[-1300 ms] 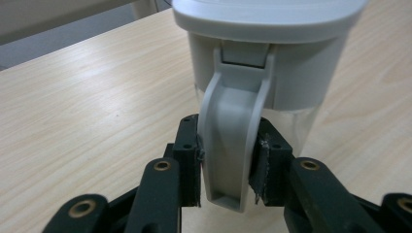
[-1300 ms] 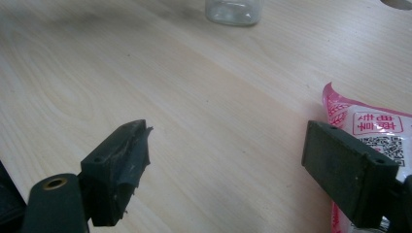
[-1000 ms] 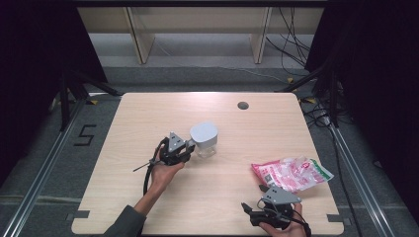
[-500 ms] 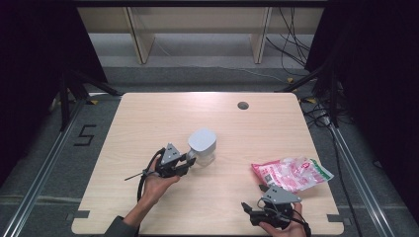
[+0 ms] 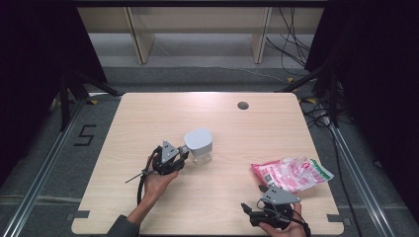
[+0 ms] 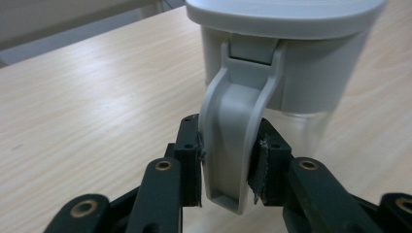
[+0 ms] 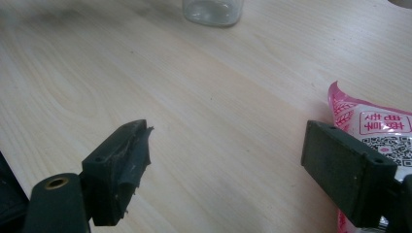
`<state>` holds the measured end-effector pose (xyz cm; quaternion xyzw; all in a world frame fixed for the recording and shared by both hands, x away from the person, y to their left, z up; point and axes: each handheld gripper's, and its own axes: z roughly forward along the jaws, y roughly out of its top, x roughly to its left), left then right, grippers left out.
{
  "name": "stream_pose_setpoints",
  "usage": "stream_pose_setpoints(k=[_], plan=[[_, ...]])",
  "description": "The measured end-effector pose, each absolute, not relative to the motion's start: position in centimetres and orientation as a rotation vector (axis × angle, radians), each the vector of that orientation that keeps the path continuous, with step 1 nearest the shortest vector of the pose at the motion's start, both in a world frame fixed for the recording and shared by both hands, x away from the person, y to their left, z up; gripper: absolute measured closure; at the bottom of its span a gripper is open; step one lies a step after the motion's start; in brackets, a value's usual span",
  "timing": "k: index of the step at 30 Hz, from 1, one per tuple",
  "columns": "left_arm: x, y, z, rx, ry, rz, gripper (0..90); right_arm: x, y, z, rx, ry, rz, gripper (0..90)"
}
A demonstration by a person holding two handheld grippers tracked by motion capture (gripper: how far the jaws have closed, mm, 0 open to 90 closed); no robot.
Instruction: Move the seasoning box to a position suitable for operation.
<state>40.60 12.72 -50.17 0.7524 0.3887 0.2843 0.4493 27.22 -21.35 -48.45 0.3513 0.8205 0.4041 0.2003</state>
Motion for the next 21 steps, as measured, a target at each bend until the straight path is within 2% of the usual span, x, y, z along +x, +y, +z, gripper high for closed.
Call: stream_pose_setpoints(k=[8, 21], plan=[[41.2, 13.2, -50.3, 1.834, 0.984, 0.669, 70.2, 27.3, -21.3, -48.4, 0.978, 2.289, 1.135, 18.5], [39.4, 10.6, -50.3, 1.885, 0.824, 0.564, 70.2, 27.2, -21.4, -48.4, 0.984, 2.283, 1.138, 18.5]])
